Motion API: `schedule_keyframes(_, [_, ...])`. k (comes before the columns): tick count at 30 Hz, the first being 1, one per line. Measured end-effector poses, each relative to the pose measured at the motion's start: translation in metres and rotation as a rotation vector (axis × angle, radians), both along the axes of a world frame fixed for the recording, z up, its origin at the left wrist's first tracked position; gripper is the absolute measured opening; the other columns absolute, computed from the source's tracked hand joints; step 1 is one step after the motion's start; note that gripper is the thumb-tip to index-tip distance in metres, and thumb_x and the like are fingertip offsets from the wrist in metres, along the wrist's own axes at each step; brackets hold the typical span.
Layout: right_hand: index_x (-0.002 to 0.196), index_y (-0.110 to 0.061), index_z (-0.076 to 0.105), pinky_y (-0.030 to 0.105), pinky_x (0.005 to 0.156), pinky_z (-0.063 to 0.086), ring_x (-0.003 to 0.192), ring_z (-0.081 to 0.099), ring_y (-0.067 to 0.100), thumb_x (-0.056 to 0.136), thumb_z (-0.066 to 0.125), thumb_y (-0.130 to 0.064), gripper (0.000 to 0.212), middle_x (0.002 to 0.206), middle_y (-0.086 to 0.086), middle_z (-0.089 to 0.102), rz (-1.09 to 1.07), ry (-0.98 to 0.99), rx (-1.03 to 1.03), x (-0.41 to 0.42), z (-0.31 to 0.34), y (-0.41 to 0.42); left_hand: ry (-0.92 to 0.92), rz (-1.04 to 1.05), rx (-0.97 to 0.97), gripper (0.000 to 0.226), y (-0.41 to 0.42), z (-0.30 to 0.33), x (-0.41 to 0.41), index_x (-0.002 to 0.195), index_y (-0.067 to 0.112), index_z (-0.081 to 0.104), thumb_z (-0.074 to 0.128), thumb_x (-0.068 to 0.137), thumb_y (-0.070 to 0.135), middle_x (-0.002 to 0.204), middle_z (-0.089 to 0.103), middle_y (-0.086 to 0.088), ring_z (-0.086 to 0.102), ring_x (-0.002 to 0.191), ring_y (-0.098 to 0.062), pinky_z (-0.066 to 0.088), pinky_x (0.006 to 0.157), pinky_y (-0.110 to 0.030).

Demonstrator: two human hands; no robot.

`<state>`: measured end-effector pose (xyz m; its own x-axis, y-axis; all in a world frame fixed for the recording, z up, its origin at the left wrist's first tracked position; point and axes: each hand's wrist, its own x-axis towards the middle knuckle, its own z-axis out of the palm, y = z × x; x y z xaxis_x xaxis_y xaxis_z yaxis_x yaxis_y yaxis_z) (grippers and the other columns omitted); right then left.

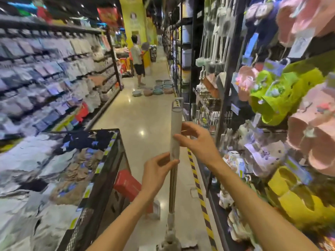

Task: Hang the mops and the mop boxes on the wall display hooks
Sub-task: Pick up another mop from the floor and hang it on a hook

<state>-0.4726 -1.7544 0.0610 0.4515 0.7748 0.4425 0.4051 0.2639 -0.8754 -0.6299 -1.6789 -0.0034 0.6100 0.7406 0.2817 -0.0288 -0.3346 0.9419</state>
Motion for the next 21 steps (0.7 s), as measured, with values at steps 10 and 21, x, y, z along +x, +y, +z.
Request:
schedule_keyframes(10, [0.126,-0.015,0.074,0.039,0.080,0.066,0.109,0.076,0.024,0.095,0.078,-0.013,0.031,0.117,0.004,0.079,0.049,0.081,0.050,0.143,0.011,0.186,-0.098,0.053,-0.033,0.029,0.173,0.003,0.147,0.098,0.043,0.077,0.083,0.088,0.017,0.094,0.080,0.024,0.075,0.093,0.002,0.055,0.081,-0.013])
schedule_keyframes(21, [0.126,-0.014,0.074,0.027,0.075,0.060,0.103,0.076,0.017,0.094,0.079,-0.013,0.032,0.114,0.003,0.080,-0.002,0.117,0.026,0.294,0.038,0.400,-0.105,-0.027,-0.094,0.023,0.399,0.023,0.311,0.104,0.033,0.081,0.083,0.087,0.018,0.096,0.082,0.013,0.077,0.095,-0.005,0.060,0.087,-0.023])
